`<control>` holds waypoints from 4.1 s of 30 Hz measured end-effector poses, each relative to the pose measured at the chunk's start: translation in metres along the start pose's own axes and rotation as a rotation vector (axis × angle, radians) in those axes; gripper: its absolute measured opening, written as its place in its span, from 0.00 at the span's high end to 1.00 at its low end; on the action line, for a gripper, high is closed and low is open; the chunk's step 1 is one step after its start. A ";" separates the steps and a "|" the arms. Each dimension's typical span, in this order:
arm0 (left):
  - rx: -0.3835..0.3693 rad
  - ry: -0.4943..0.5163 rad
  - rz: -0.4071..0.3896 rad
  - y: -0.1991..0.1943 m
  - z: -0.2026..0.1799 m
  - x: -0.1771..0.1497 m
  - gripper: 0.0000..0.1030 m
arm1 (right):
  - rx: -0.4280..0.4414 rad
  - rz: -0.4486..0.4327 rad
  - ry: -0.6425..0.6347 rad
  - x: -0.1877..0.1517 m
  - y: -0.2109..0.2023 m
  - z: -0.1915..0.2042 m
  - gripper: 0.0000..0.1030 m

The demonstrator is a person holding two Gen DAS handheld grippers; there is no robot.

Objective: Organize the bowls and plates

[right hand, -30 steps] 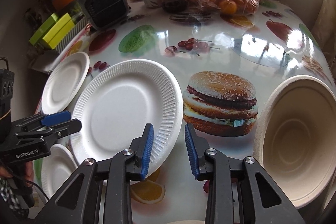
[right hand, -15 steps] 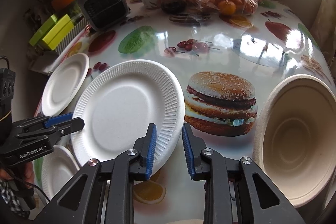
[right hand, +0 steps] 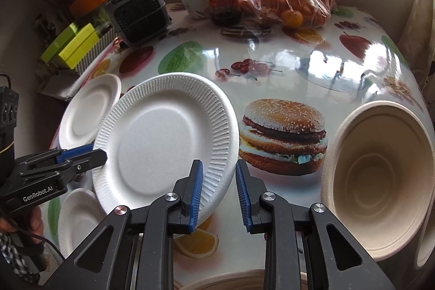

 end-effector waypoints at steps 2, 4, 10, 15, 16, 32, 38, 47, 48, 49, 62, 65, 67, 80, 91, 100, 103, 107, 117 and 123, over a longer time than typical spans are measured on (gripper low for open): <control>0.000 0.002 -0.010 -0.006 0.000 -0.001 0.70 | 0.002 -0.007 -0.002 0.000 -0.004 0.003 0.76; 0.001 0.001 -0.018 -0.011 0.001 -0.003 0.70 | 0.007 -0.015 -0.005 0.000 -0.008 0.006 0.76; 0.007 -0.007 -0.042 -0.025 0.007 -0.012 0.70 | 0.017 -0.036 -0.026 -0.002 -0.020 0.019 0.76; 0.015 -0.014 -0.062 -0.039 0.013 -0.022 0.70 | 0.027 -0.048 -0.044 -0.008 -0.029 0.032 0.76; 0.016 -0.016 -0.066 -0.042 0.014 -0.024 0.70 | 0.030 -0.051 -0.047 -0.009 -0.031 0.034 0.76; 0.044 -0.061 -0.099 -0.072 0.042 -0.070 0.70 | 0.080 -0.050 -0.091 -0.046 -0.043 0.080 0.76; 0.049 -0.082 -0.102 -0.077 0.053 -0.088 0.70 | 0.092 -0.031 -0.101 -0.061 -0.041 0.093 0.76; 0.066 -0.097 -0.106 -0.085 0.065 -0.107 0.70 | 0.112 -0.020 -0.110 -0.079 -0.040 0.111 0.76; 0.067 -0.097 -0.105 -0.086 0.065 -0.110 0.70 | 0.113 -0.018 -0.109 -0.082 -0.040 0.112 0.76; 0.067 -0.097 -0.104 -0.086 0.066 -0.111 0.70 | 0.114 -0.015 -0.108 -0.084 -0.039 0.113 0.76; 0.070 -0.095 -0.073 -0.083 0.068 -0.136 0.70 | 0.113 0.004 -0.108 -0.107 -0.043 0.121 0.76; 0.072 -0.096 -0.068 -0.082 0.069 -0.139 0.70 | 0.113 0.008 -0.107 -0.111 -0.043 0.122 0.76; 0.072 -0.098 -0.065 -0.081 0.070 -0.140 0.70 | 0.115 0.011 -0.106 -0.113 -0.043 0.122 0.76; 0.078 -0.098 -0.051 -0.081 0.069 -0.144 0.70 | 0.105 0.016 -0.111 -0.122 -0.041 0.124 0.75; 0.089 -0.100 -0.041 -0.078 0.069 -0.147 0.69 | 0.102 0.013 -0.112 -0.123 -0.042 0.124 0.75; 0.083 -0.107 -0.040 -0.077 0.071 -0.147 0.69 | 0.100 0.013 -0.112 -0.123 -0.042 0.125 0.74; 0.076 -0.113 -0.041 -0.078 0.070 -0.147 0.68 | 0.102 0.013 -0.114 -0.123 -0.042 0.125 0.72; 0.070 -0.110 -0.047 -0.079 0.069 -0.146 0.66 | 0.098 0.013 -0.117 -0.122 -0.043 0.123 0.67; 0.062 -0.120 -0.063 -0.083 0.072 -0.143 0.61 | 0.067 -0.002 -0.128 -0.115 -0.048 0.125 0.61; 0.066 -0.128 -0.080 -0.089 0.077 -0.137 0.59 | 0.054 -0.026 -0.136 -0.104 -0.056 0.127 0.57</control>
Point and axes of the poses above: each gripper's, at about its wrist camera, not at the fingertips, and y roughly the way its jaws point, z to its left, x to its top, the point moved 4 cm from there along y, roughly the way its jaws point, and after that the axes turned 7 degrees about -y, right-handed, at the moved point
